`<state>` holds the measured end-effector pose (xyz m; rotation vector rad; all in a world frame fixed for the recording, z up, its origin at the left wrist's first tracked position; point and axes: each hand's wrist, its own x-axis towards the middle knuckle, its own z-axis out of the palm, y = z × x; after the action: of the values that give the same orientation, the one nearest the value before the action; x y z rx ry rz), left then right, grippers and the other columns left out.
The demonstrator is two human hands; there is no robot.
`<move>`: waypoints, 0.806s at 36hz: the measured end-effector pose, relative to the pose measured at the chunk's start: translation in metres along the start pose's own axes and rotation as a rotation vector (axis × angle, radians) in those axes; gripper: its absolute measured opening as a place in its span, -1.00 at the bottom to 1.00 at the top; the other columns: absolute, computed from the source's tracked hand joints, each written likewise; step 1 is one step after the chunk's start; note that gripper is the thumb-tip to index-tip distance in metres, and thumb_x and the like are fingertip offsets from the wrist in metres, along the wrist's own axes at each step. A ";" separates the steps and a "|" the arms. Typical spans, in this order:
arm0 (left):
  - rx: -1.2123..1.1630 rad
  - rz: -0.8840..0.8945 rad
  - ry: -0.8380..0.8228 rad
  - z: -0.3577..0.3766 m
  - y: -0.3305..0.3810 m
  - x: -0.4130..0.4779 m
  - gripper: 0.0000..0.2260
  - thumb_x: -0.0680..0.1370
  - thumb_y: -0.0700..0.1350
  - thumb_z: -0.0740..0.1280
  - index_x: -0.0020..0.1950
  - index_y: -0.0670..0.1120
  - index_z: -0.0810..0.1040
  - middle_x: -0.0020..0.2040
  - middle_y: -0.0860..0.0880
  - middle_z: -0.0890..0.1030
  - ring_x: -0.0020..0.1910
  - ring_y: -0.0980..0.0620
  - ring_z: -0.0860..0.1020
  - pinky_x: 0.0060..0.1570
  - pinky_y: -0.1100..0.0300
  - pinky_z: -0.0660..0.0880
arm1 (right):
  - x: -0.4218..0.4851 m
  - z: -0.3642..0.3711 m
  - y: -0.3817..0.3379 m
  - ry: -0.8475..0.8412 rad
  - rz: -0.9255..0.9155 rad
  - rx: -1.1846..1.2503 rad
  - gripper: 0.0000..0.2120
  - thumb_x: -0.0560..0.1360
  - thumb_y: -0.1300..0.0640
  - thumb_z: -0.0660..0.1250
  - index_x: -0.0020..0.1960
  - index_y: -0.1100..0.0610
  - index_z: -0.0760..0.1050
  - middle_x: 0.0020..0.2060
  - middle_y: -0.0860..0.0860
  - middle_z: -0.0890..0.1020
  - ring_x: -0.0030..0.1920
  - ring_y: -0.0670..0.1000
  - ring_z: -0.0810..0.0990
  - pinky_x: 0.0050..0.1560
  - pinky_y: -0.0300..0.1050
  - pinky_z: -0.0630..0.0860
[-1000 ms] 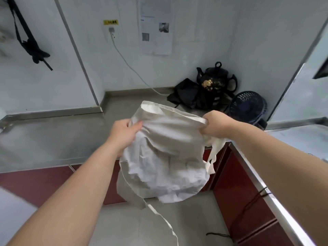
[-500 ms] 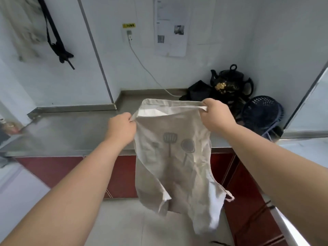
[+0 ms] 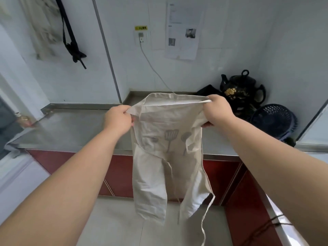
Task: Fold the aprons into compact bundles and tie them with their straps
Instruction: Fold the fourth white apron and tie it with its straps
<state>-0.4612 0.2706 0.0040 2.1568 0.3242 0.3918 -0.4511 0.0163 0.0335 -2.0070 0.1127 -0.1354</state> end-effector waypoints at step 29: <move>-0.681 -0.155 0.021 0.075 -0.009 0.238 -0.79 0.55 -0.09 0.35 0.17 0.00 0.60 -0.08 0.06 0.64 -0.15 0.12 0.59 -0.22 0.29 0.48 | 0.205 0.092 -0.019 -0.065 -0.242 -0.098 -0.57 0.62 0.20 0.03 0.48 0.03 0.20 0.37 -0.05 0.38 0.36 -0.06 0.33 0.16 -0.32 0.20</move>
<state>-0.2146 0.3085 -0.0064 1.4532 0.3117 0.3699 -0.2345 0.0781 0.0208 -2.1152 -0.1691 -0.2220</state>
